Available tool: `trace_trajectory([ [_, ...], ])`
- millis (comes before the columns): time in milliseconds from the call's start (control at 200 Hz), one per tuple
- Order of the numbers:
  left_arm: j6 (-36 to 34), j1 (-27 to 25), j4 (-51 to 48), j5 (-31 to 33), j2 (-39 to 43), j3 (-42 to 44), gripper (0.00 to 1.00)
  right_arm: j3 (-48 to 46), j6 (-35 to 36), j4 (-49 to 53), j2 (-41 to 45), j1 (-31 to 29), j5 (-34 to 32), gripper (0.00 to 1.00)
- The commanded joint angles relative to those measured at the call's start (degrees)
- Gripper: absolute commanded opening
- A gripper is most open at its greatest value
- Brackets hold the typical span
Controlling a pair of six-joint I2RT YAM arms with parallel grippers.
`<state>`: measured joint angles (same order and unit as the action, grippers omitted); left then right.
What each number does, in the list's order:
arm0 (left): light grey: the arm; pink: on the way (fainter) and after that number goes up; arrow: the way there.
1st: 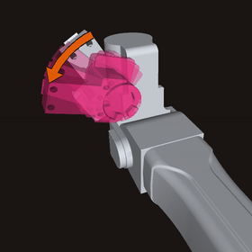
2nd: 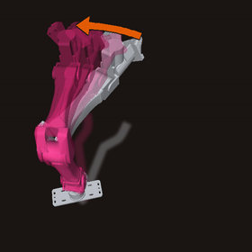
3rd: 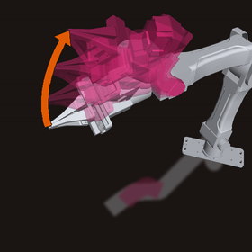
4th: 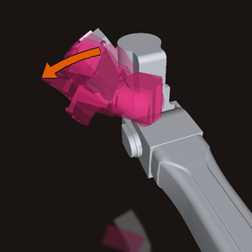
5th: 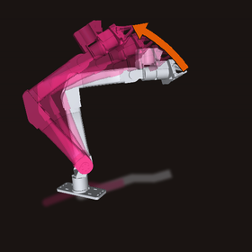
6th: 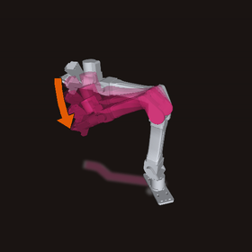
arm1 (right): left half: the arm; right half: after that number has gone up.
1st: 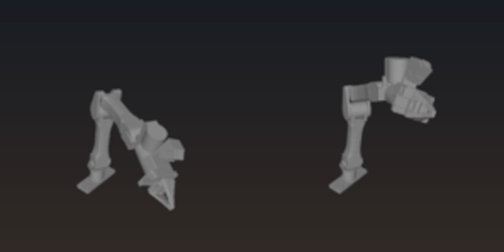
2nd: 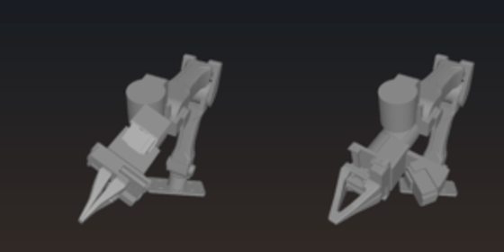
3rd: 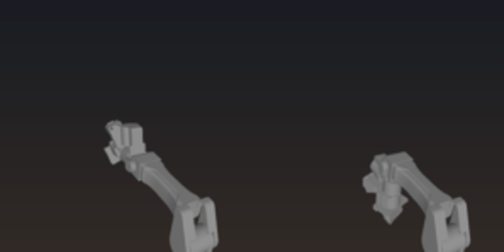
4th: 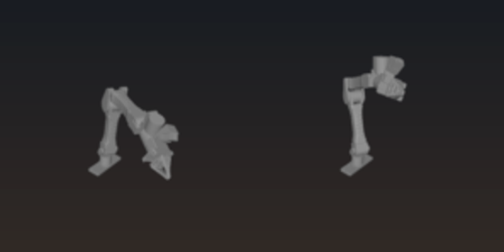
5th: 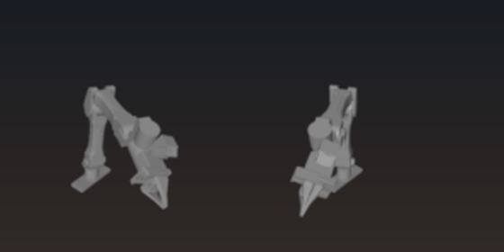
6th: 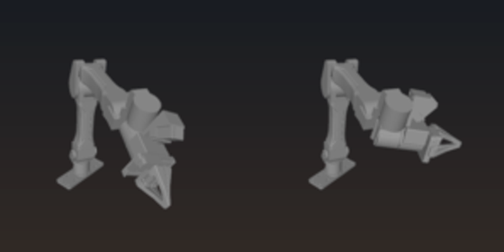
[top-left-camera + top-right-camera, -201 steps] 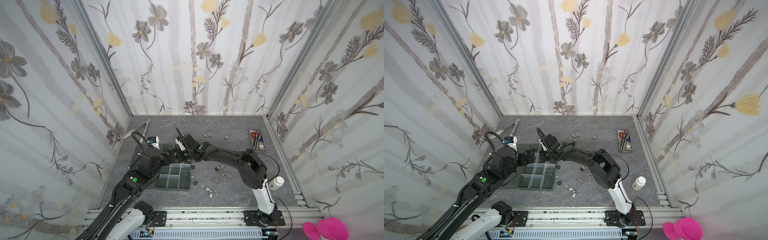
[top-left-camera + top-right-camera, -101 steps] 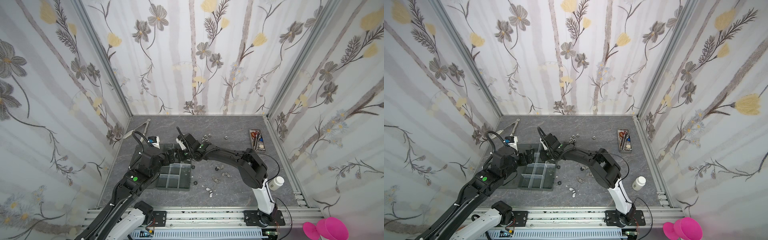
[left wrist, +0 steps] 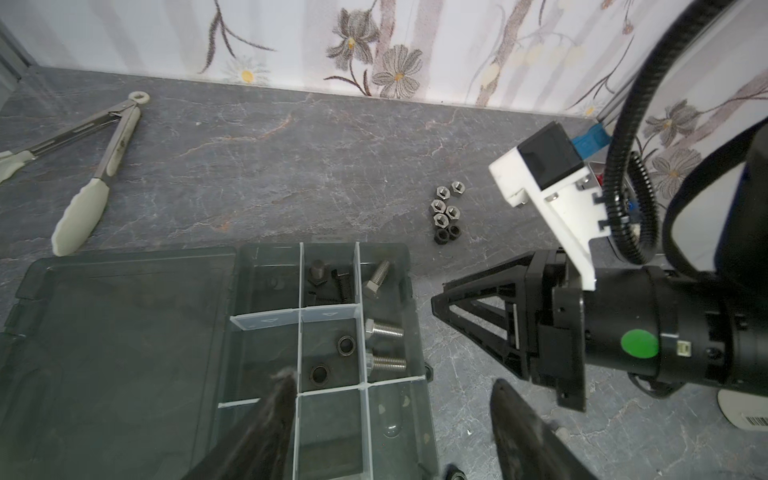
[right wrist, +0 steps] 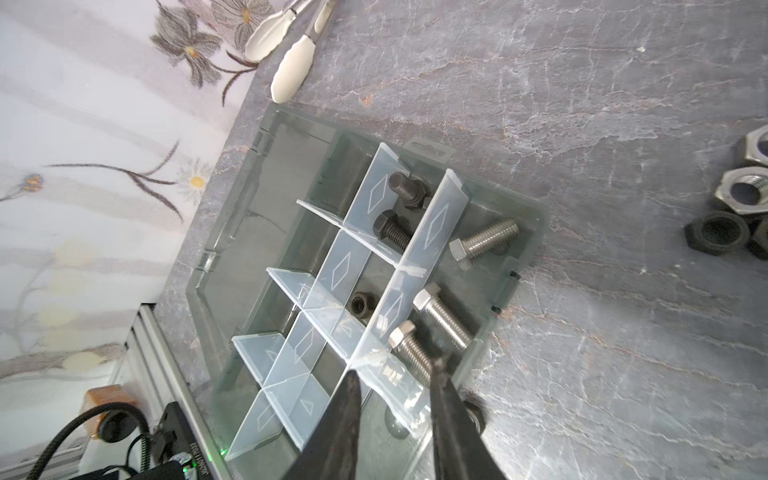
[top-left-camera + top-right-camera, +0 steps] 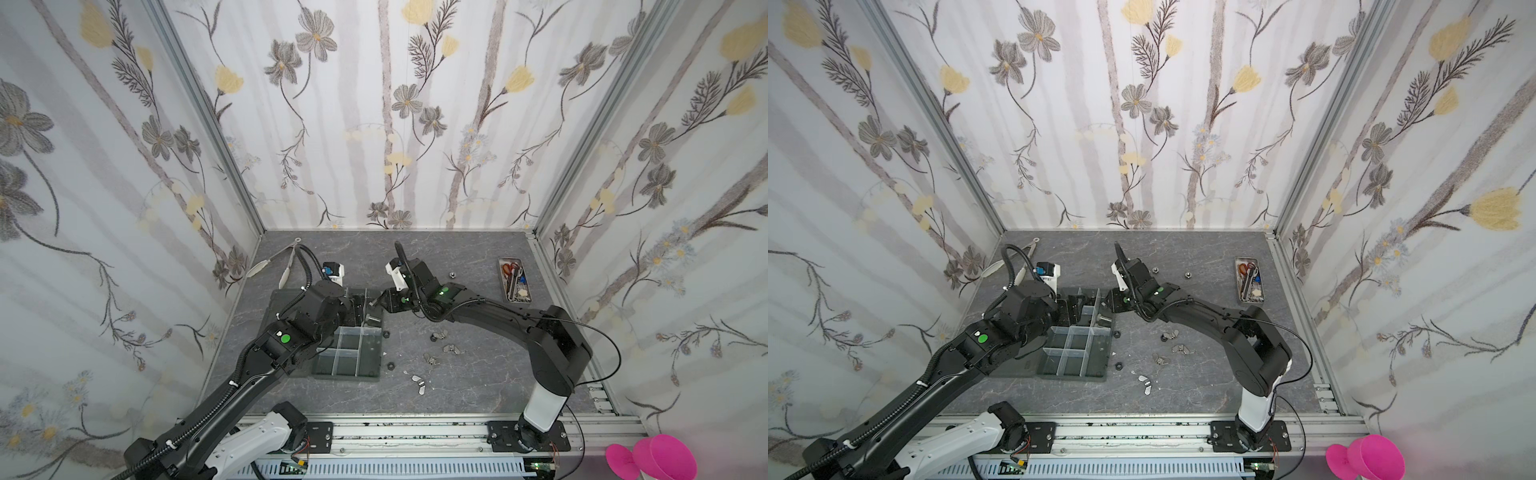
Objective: Sort the screws and nuts into containers
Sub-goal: 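Withdraw the right gripper while the left gripper reaches toward a black nut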
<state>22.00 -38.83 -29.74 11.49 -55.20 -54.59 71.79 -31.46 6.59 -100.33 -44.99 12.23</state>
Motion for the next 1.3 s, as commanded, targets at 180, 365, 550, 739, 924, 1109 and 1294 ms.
trace_trajectory([
  [180, 3.51, -6.78, -1.6, 4.85, -8.35, -5.03, 0.62, -12.53, -0.77, -5.25, 12.09, 5.82, -0.72, 0.3],
  [365, 5.34, -11.8, -2.99, 7.66, -15.11, -7.77, 0.58, -20.34, -1.73, -6.84, 18.45, 10.92, -0.09, 0.32],
  [550, 7.73, -15.36, -3.31, 7.78, -21.36, -9.2, 0.57, -25.57, -1.89, -7.64, 23.29, 15.71, 1.09, 0.36],
  [739, 8.93, -17.86, -3.3, 7.5, -27.22, -10.3, 0.61, -30.66, -1.91, -8.68, 26.61, 19.69, 2.98, 0.36],
  [924, 9.1, -19.57, -2.25, 6.55, -31.64, -11.83, 0.71, -33.68, -1.82, -9.53, 28.32, 22.0, 4.51, 0.36],
  [1109, 9.24, -20.76, -3.34, 7.11, -37.65, -14.55, 0.71, -35.66, -1.71, -10.25, 29.4, 23.45, 5.65, 0.36],
  [1294, 10.58, -20.76, -4.21, 7.64, -42.29, -15.59, 0.68, -37.32, -1.5, -10.82, 30.37, 24.64, 6.58, 0.36],
])
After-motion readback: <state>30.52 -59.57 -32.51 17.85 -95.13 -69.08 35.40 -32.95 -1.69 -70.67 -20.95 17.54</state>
